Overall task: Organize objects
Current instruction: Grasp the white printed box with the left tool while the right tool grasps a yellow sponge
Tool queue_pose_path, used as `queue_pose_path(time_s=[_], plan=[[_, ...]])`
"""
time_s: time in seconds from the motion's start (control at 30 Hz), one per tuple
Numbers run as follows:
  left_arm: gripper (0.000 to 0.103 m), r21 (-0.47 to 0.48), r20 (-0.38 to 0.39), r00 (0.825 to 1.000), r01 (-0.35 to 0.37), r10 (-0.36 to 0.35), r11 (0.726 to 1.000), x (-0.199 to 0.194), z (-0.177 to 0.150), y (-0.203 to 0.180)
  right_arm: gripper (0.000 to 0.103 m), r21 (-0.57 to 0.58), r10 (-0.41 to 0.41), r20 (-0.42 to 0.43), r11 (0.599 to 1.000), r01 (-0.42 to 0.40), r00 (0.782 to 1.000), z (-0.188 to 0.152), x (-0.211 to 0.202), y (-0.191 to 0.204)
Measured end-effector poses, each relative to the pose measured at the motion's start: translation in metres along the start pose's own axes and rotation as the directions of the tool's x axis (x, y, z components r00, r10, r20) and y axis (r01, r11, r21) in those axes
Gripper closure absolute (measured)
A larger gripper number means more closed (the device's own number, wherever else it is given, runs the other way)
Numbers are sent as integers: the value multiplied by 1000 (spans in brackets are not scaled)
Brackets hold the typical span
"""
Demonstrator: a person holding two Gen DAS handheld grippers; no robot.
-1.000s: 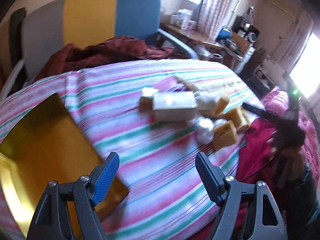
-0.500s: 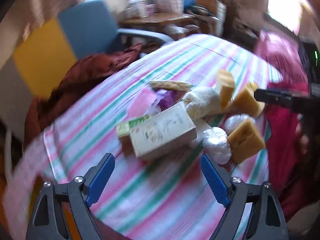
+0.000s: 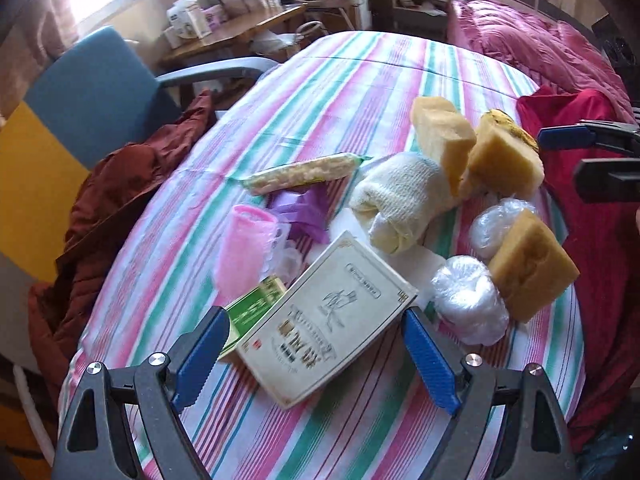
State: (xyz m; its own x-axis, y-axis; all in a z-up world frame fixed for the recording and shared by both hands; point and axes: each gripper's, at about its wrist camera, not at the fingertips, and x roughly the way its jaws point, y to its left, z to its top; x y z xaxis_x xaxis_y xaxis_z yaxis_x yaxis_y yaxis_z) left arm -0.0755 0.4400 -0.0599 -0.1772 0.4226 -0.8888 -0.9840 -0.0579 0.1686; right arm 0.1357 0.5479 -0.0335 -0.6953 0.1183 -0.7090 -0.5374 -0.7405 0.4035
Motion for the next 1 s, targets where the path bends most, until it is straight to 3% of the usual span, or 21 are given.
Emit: queue_pose_path(time_s=[0.2, 0.27, 0.37, 0.5, 0.6, 0.67, 0.73, 0.83, 0.9, 0.97, 1.0], plan=[[15, -28, -10, 998, 60, -60, 998, 20, 9, 7, 0, -31, 31, -22, 999, -31, 999, -1, 4, 7], [31, -74, -7, 996, 94, -94, 993, 22, 8, 7, 0, -33, 31, -25, 999, -32, 999, -1, 5, 7], [44, -110, 16, 998, 58, -57, 992, 17, 1, 0, 0, -26, 31, -28, 999, -32, 999, -1, 5, 5], [50, -238, 51, 998, 54, -43, 970, -1, -15, -2, 3, -4, 33, -38, 999, -34, 999, -1, 6, -1], [51, -328, 95, 995, 49, -19, 943, -22, -28, -1, 12, 18, 48, -48, 999, -47, 998, 0, 6, -6], [51, -390, 122, 993, 49, -1, 920, -39, -39, -2, 28, 5, 57, -72, 998, -57, 996, -2, 10, -3], [51, -437, 152, 988, 58, 10, 898, -55, -51, -5, 31, -41, 66, -132, 997, -72, 989, -7, 20, 7], [50, -482, 181, 983, 68, 24, 874, -75, -68, -10, 31, -138, -17, -258, 990, -19, 966, -22, 44, 23], [50, -509, 189, 981, 60, 43, 859, -89, -81, -14, 37, -175, -61, -296, 985, 8, 953, -28, 53, 26], [50, -534, 202, 978, 64, 53, 843, -98, -93, -15, 64, -198, -88, -300, 980, 28, 950, -30, 56, 28], [50, -550, 206, 977, 67, 58, 832, -104, -101, -16, 69, -202, -98, -302, 979, 37, 948, -31, 56, 27]])
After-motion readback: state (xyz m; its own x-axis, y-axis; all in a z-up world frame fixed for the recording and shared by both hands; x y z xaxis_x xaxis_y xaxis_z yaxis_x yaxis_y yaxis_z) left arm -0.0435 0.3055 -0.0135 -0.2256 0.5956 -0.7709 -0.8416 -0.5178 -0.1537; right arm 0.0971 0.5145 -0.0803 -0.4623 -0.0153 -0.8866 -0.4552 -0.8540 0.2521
